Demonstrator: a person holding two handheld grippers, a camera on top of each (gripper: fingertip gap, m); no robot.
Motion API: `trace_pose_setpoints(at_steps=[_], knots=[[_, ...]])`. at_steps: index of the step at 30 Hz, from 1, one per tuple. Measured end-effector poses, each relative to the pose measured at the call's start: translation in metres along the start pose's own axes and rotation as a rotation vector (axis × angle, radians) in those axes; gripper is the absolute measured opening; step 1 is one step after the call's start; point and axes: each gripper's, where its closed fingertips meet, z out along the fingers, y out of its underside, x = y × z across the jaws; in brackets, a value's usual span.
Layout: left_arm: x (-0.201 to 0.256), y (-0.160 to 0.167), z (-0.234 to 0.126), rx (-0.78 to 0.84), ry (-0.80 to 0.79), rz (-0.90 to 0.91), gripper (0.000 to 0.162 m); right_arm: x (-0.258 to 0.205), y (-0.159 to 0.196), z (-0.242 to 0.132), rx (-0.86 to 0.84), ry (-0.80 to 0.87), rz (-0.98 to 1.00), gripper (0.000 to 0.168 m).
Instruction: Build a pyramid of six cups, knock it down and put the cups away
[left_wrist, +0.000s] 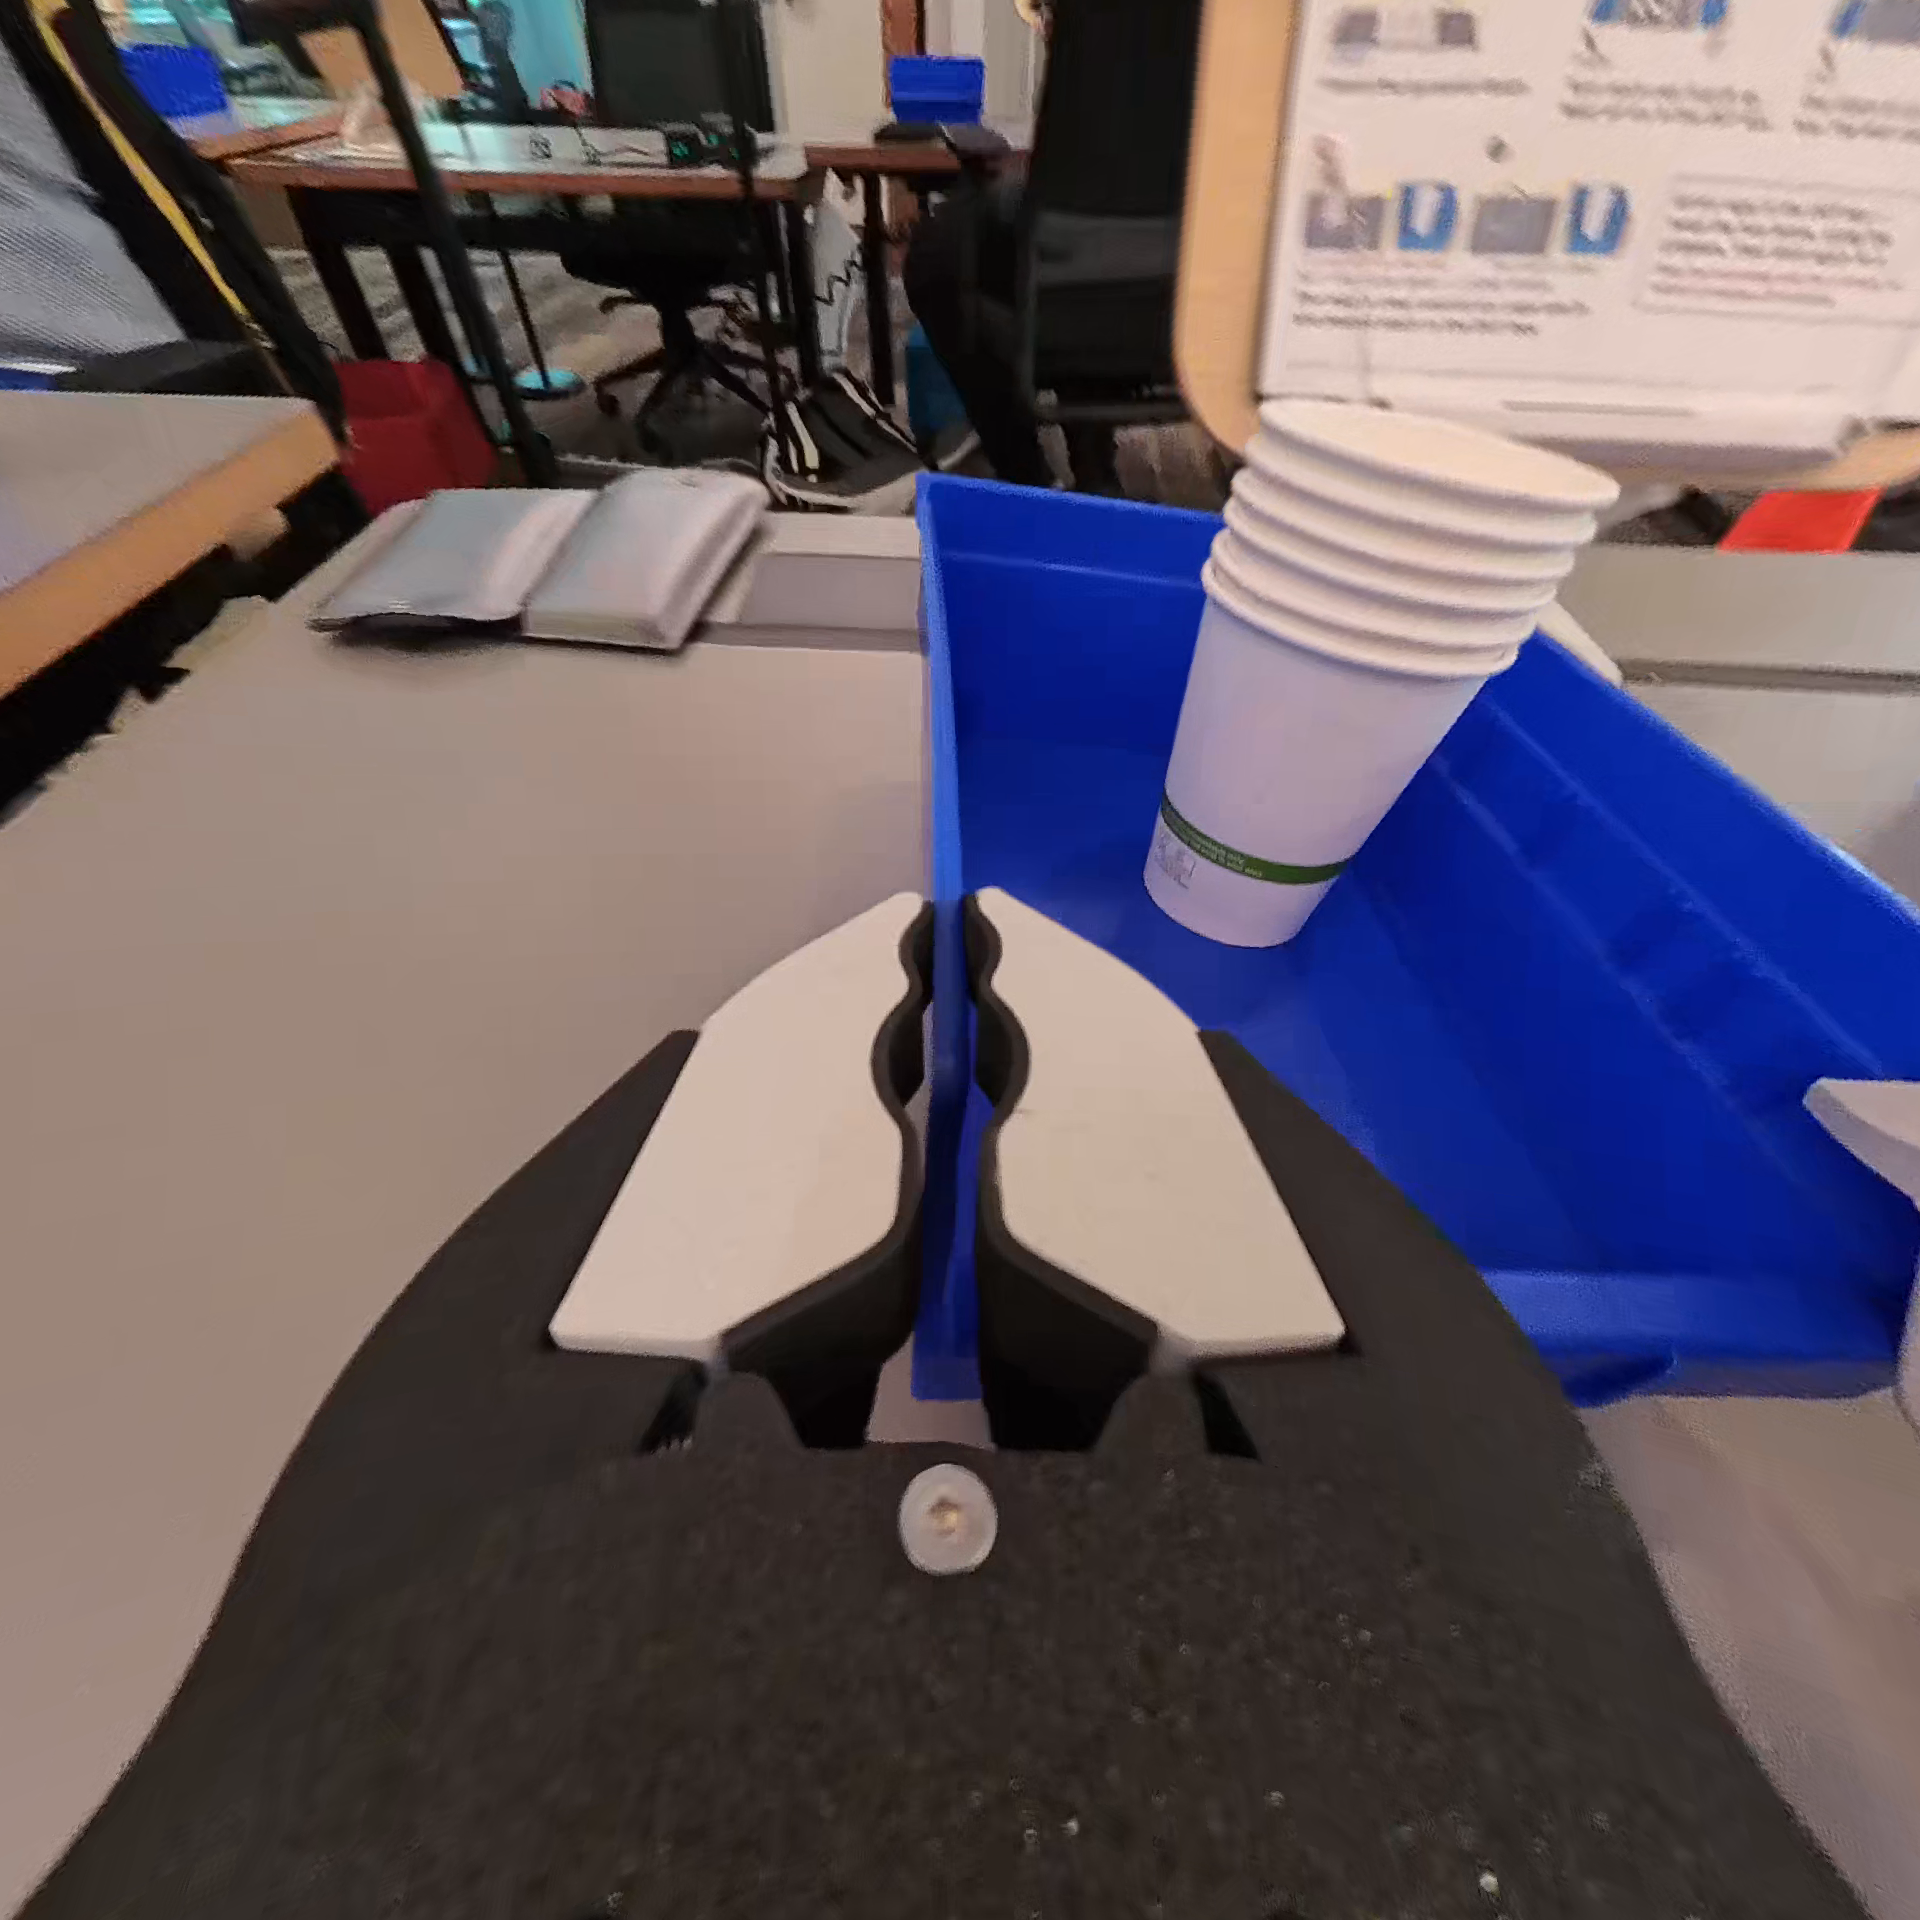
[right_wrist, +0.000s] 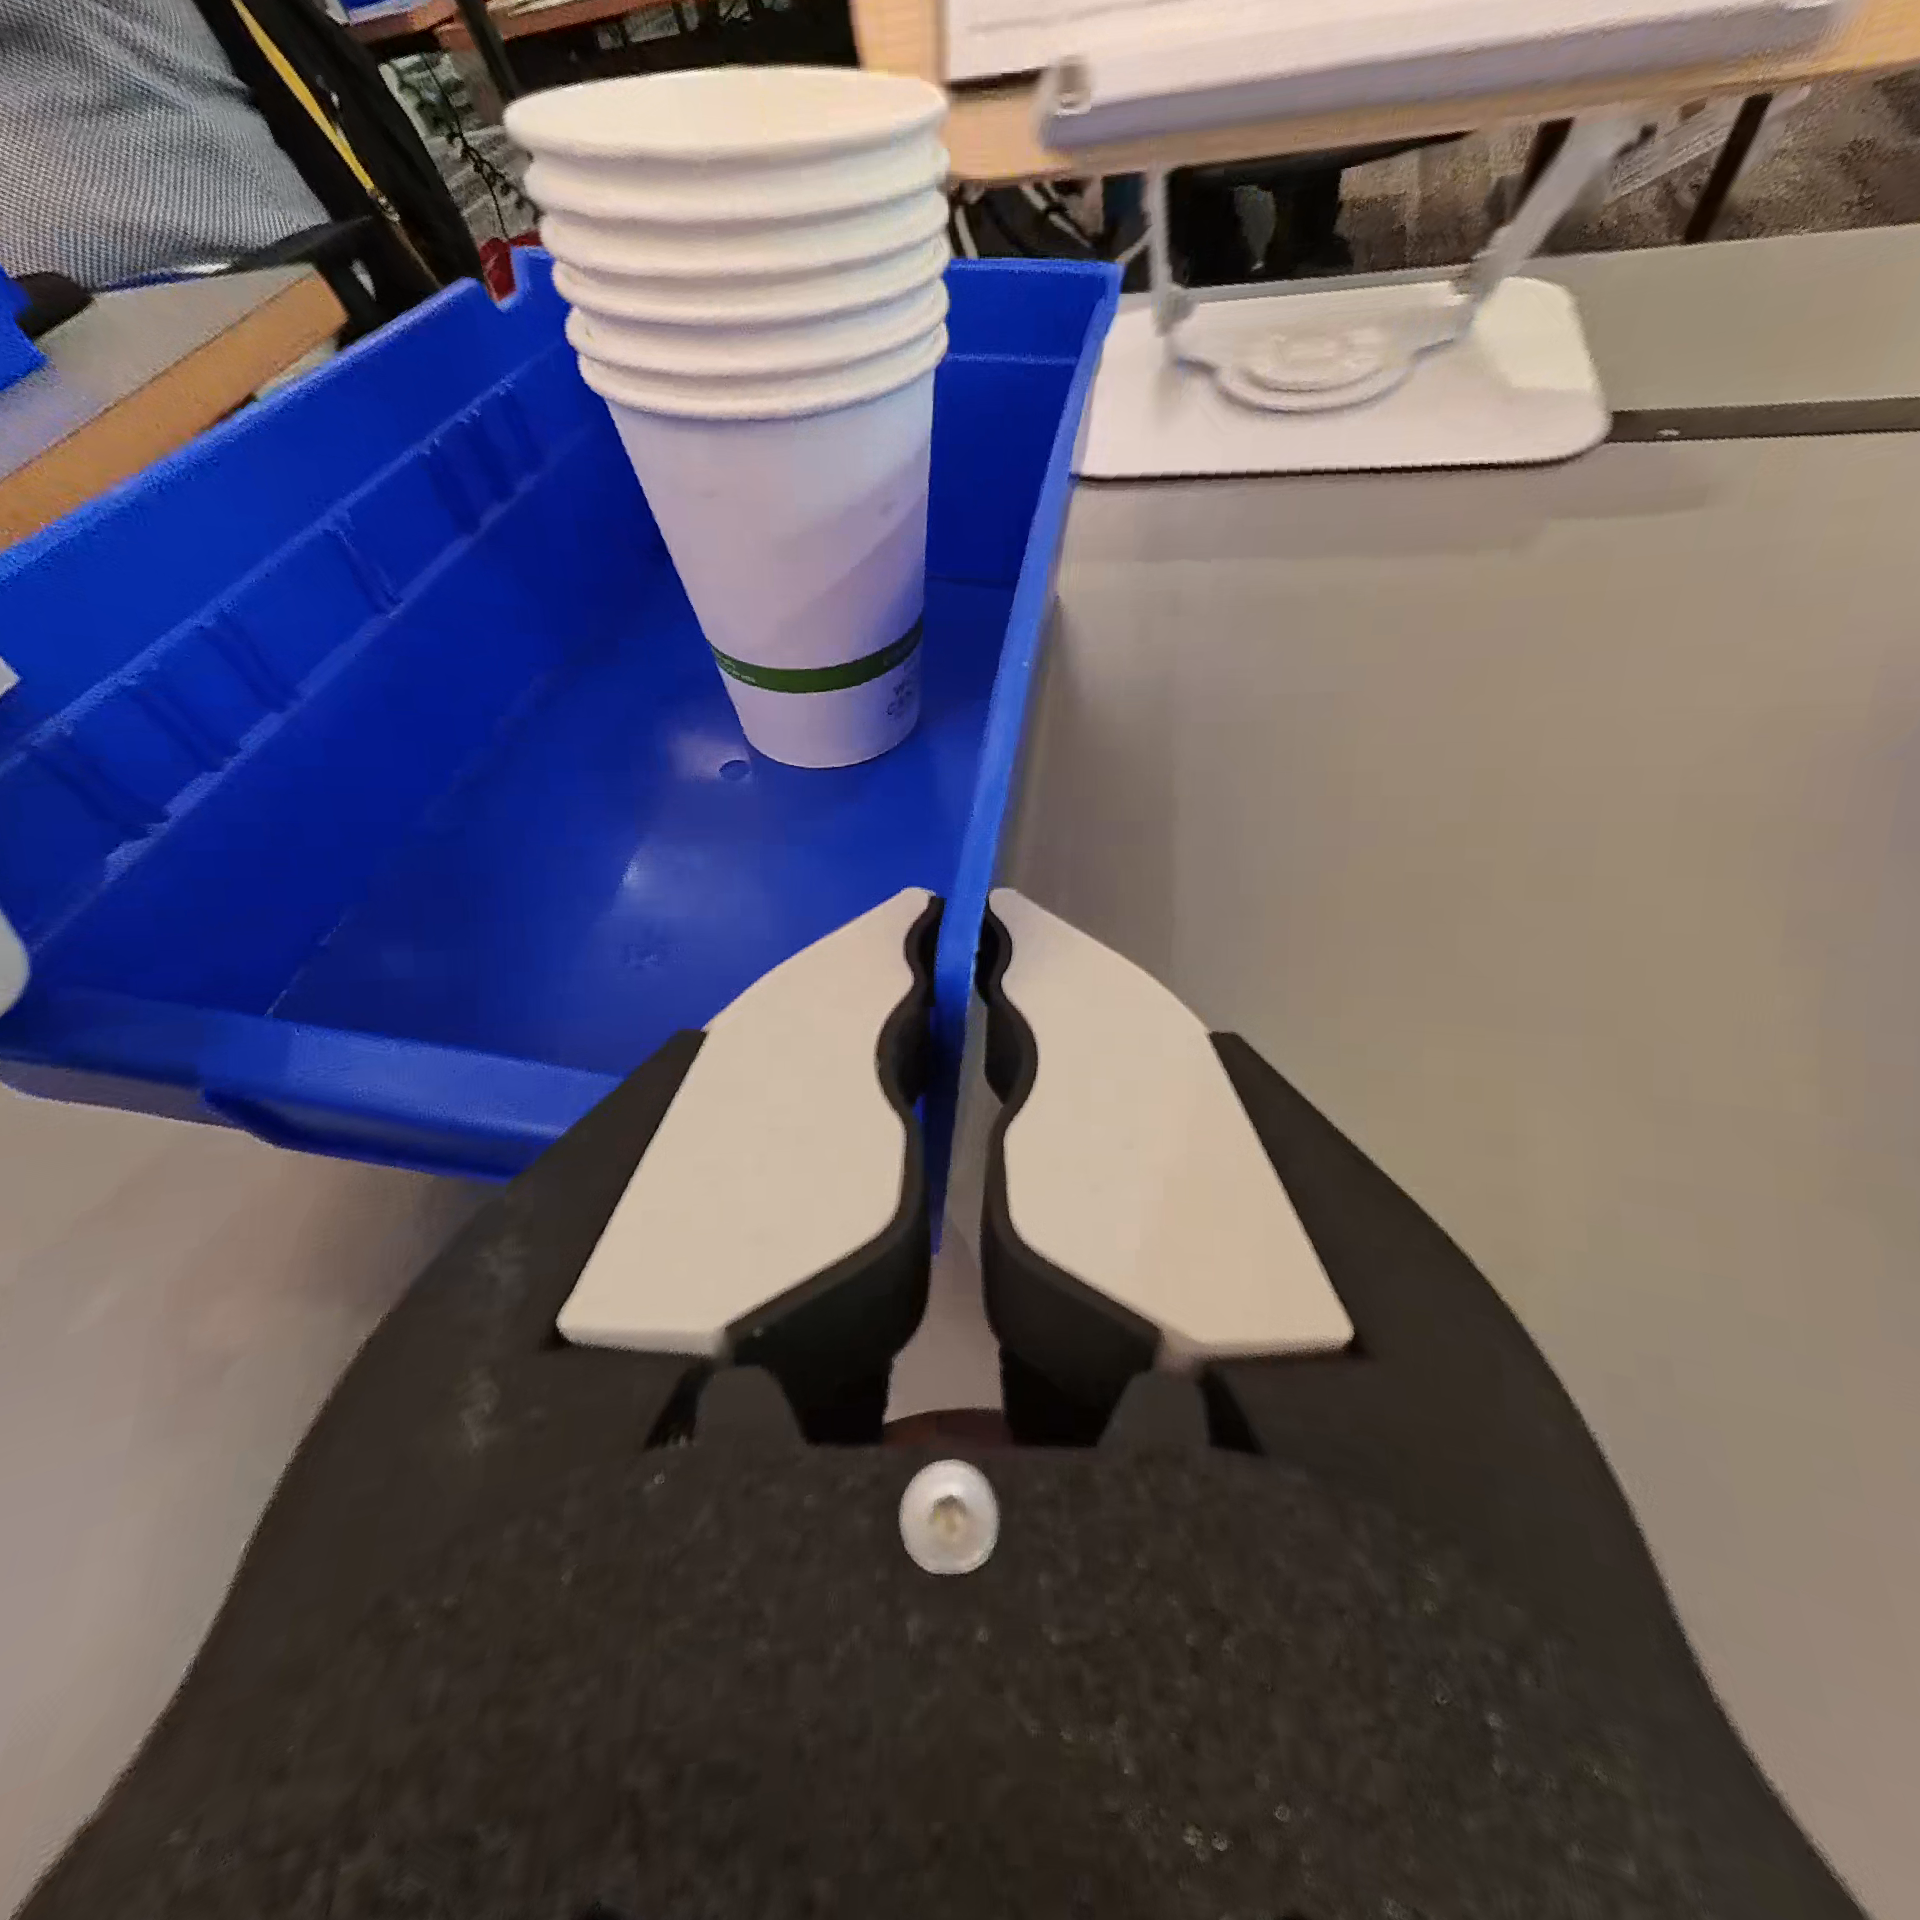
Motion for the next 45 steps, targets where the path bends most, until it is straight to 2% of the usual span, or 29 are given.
trace_pose_setpoints(at_steps=[5, 9, 12, 17, 20, 21, 24, 28, 31, 34, 37, 41, 45], knots=[[-0.080, 0.011, 0.001, -0.013, -0.069, -0.074, 0.003, -0.070, 0.004, 0.029, -0.006, -0.018, -0.067, 0.004], [-0.120, 0.025, 0.005, -0.055, -0.061, -0.111, 0.004, -0.104, 0.011, 0.039, 0.007, -0.032, -0.077, 0.005], [-0.136, 0.038, 0.011, -0.092, -0.039, -0.136, 0.004, -0.119, 0.024, 0.044, -0.018, -0.050, -0.084, 0.008], [-0.143, 0.039, 0.015, -0.091, 0.006, -0.166, 0.004, -0.128, 0.026, 0.041, -0.017, -0.110, -0.061, 0.013], [-0.141, 0.041, 0.014, -0.107, 0.013, -0.190, 0.004, -0.129, 0.027, 0.030, -0.074, -0.218, -0.078, 0.019], [-0.138, 0.041, 0.012, -0.114, 0.024, -0.203, 0.008, -0.128, 0.024, 0.020, -0.071, -0.269, -0.099, 0.025], [-0.126, 0.032, 0.004, -0.101, 0.038, -0.237, 0.043, -0.110, 0.008, -0.024, -0.027, -0.414, -0.187, 0.037], [-0.105, -0.001, -0.018, -0.012, -0.008, -0.119, 0.059, -0.026, -0.023, -0.081, 0.078, -0.437, -0.286, 0.043], [-0.059, -0.007, -0.030, -0.015, 0.076, -0.068, 0.065, 0.078, -0.041, -0.107, 0.161, -0.286, -0.319, 0.047], [-0.010, 0.009, -0.040, -0.024, 0.156, -0.084, 0.065, 0.196, -0.042, -0.129, 0.222, -0.057, -0.266, 0.048], [0.010, 0.032, -0.046, -0.005, 0.118, -0.073, 0.062, 0.286, -0.026, -0.155, 0.282, 0.078, -0.095, 0.055], [0.015, 0.046, -0.041, -0.047, 0.140, -0.140, 0.063, 0.339, -0.017, -0.172, 0.301, 0.145, -0.054, 0.057], [0.005, 0.053, -0.033, -0.058, 0.142, -0.186, 0.062, 0.356, -0.010, -0.165, 0.263, 0.182, -0.066, 0.055]])
